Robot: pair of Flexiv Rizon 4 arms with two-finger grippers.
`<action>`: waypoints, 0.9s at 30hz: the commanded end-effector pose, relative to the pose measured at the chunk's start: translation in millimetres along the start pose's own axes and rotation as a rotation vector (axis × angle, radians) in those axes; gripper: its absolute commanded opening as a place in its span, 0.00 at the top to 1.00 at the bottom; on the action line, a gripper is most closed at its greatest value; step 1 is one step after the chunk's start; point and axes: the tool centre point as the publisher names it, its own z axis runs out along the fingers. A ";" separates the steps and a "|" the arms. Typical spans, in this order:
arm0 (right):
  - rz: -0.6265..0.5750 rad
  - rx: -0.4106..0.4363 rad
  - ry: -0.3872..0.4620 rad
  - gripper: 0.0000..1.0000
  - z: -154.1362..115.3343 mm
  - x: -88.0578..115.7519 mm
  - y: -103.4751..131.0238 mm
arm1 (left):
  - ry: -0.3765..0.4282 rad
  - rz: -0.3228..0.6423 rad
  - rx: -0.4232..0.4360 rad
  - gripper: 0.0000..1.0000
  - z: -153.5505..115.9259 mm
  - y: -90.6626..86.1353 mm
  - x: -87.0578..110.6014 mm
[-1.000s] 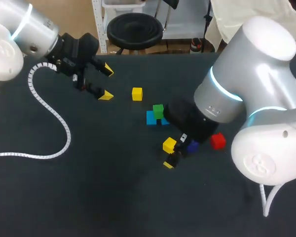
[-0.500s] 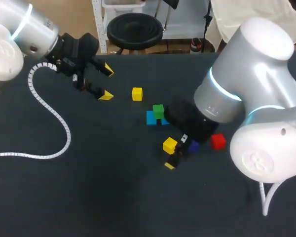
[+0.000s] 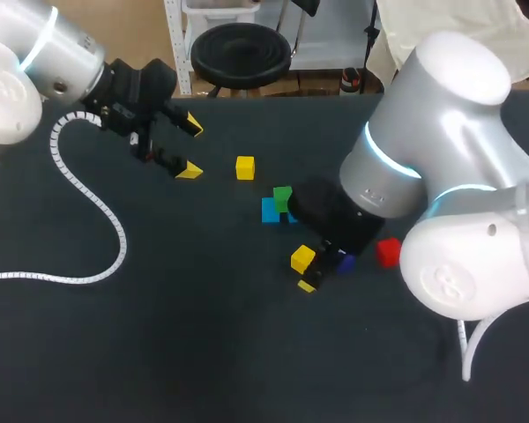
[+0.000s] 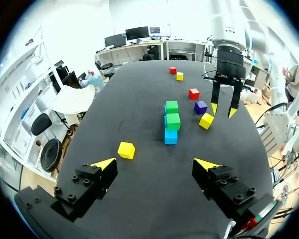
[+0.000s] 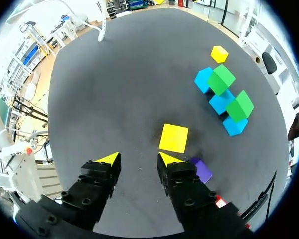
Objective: Place the blue cubes, place green cubes on the blue cubes, place the yellow cubes on the green cubes, then place the red cubes on the yellow cubes, and place purple cube on the red cubes.
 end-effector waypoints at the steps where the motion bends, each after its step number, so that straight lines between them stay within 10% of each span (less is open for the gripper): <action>1: 0.003 0.010 0.004 0.00 -3.8 0.0 1.4 | 0.001 0.001 0.002 0.00 -0.2 1.1 0.3; 27: -0.071 -0.026 0.036 0.00 9.2 -12.8 -30.4 | 0.001 0.001 0.002 0.00 -0.2 1.1 0.3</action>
